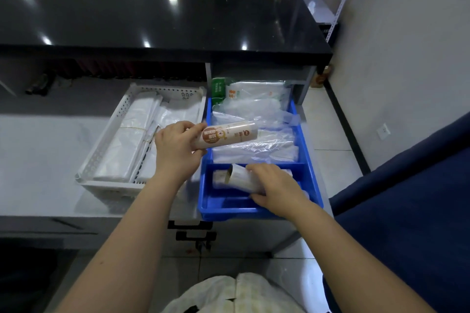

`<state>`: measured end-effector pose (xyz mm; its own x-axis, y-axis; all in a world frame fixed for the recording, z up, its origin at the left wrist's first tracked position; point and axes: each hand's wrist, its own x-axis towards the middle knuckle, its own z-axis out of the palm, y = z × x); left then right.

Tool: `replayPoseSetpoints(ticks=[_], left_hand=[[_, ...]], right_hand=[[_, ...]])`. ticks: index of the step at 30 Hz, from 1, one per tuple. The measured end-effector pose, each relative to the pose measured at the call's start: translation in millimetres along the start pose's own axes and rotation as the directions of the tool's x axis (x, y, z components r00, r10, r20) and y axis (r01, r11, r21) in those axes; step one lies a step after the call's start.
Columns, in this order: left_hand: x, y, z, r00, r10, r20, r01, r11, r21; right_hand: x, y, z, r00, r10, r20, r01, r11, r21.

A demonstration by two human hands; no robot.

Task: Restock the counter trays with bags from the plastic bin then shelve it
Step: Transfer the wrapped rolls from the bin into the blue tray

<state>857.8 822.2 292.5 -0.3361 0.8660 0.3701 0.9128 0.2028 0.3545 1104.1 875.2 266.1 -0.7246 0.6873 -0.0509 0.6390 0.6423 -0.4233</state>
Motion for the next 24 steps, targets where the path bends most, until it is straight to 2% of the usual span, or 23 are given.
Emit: replayPoseSetpoints(ticks=[3, 5, 7, 10, 16, 19, 24], left_hand=[[-3.6, -2.2, 5.2, 0.999, -0.003, 0.035, 0.002, 1.000, 0.017], [-6.6, 0.5, 9.2, 0.996, -0.001, 0.092, -0.003, 0.999, 0.039], [-11.7, 8.0, 14.5, 0.987, 0.017, 0.159, -0.026, 0.998, 0.053], [-24.3, 26.5, 22.4, 0.970, 0.064, 0.233, -0.071, 0.997, 0.024], [-55.6, 54.2, 37.7, 0.918, 0.173, 0.358, -0.174, 0.984, -0.030], [-65.1, 54.6, 43.0, 0.886, 0.172, 0.430, -0.171, 0.984, -0.041], [-60.5, 46.0, 35.3, 0.906, 0.110, 0.408, -0.092, 0.994, -0.062]], right_hand=[[-3.3, -9.3, -19.8, 0.980, -0.041, -0.197, 0.061, 0.994, 0.096], [0.3, -12.8, -40.4, 0.942, -0.065, -0.330, 0.087, 0.995, 0.052], [6.8, -13.3, -62.5, 0.923, -0.077, -0.377, 0.072, 0.997, -0.027], [16.2, -8.3, -83.4, 0.929, -0.064, -0.364, 0.018, 0.992, -0.128], [18.6, 2.1, -79.3, 0.935, 0.018, -0.353, -0.059, 0.993, -0.105], [18.1, 1.8, -67.4, 0.957, 0.013, -0.291, -0.051, 0.991, -0.126], [17.2, 0.5, -48.4, 0.978, 0.034, -0.206, -0.055, 0.994, -0.097]])
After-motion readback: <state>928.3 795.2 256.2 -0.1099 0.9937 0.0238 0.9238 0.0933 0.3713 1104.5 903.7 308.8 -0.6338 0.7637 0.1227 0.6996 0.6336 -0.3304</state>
